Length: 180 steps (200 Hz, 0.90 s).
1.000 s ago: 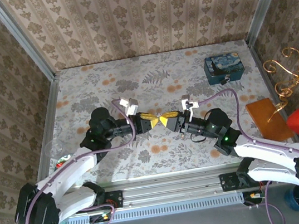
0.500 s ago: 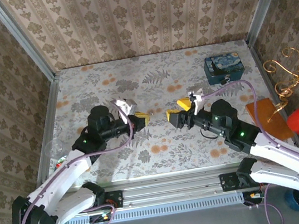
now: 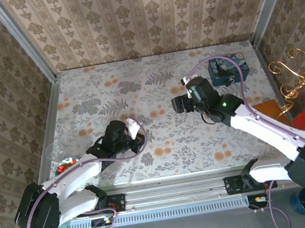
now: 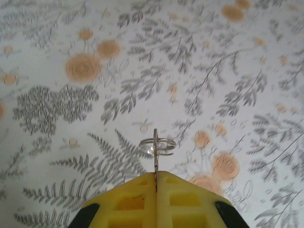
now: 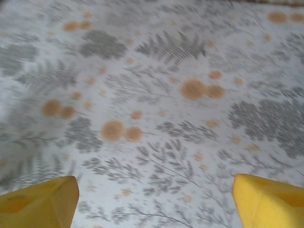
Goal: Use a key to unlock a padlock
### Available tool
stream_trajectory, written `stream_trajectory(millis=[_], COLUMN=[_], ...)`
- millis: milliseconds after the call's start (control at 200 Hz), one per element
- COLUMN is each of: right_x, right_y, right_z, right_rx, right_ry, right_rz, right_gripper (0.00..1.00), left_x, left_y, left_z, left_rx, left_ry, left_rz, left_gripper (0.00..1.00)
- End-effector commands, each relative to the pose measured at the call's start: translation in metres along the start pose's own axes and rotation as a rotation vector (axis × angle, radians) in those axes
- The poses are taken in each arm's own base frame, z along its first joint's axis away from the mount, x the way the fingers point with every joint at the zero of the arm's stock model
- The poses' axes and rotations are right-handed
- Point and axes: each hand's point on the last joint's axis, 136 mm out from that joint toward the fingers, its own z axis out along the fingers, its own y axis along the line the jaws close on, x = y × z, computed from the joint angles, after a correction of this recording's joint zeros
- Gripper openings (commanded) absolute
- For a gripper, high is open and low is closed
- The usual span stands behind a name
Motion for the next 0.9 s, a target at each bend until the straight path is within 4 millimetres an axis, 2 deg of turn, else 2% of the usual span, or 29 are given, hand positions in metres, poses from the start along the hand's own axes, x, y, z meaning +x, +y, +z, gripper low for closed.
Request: stream_trajectory(millis=[0,105,130,140,180,290,430,640,895], right_x=[-0.001,-0.009,-0.012,-0.008,-0.009,-0.01,-0.001,0.019,0.014], right_y=[-0.028,-0.046,-0.051,-0.053,-0.064,-0.093,-0.123,-0.146,-0.185], right_z=[0.004,0.022,0.022,0.03,0.04,0.059,0.084,0.119,0.142], right_rx=[0.108,0.166,0.181,0.193,0.232,0.338,0.437,0.449,0.557], right_ry=[0.069,0.073,0.067,0.088,0.102,0.172,0.247,0.284,0.335], right_rz=[-0.014,0.003,0.012,0.012,0.034,0.073,0.144,0.25,0.248], right_gripper=[0.88,1.0,1.0,1.0,1.0,1.0,1.0,1.0,1.0], left_x=[-0.01,-0.004,-0.002,-0.002,0.001,-0.005,-0.005,-0.007,-0.009], left_y=[0.005,0.004,0.004,0.004,0.005,-0.001,0.001,-0.001,-0.007], left_z=[-0.007,-0.008,-0.009,-0.009,-0.01,-0.015,-0.019,-0.022,-0.025], left_rx=[-0.046,-0.037,-0.037,-0.038,-0.044,-0.017,-0.031,-0.022,0.007], left_ry=[-0.092,-0.13,-0.138,-0.142,-0.15,-0.198,-0.229,-0.246,-0.261], left_rz=[0.055,0.067,0.074,0.075,0.075,0.084,0.083,0.087,0.091], left_gripper=[0.0,0.0,0.0,0.0,0.0,0.0,0.0,0.0,0.0])
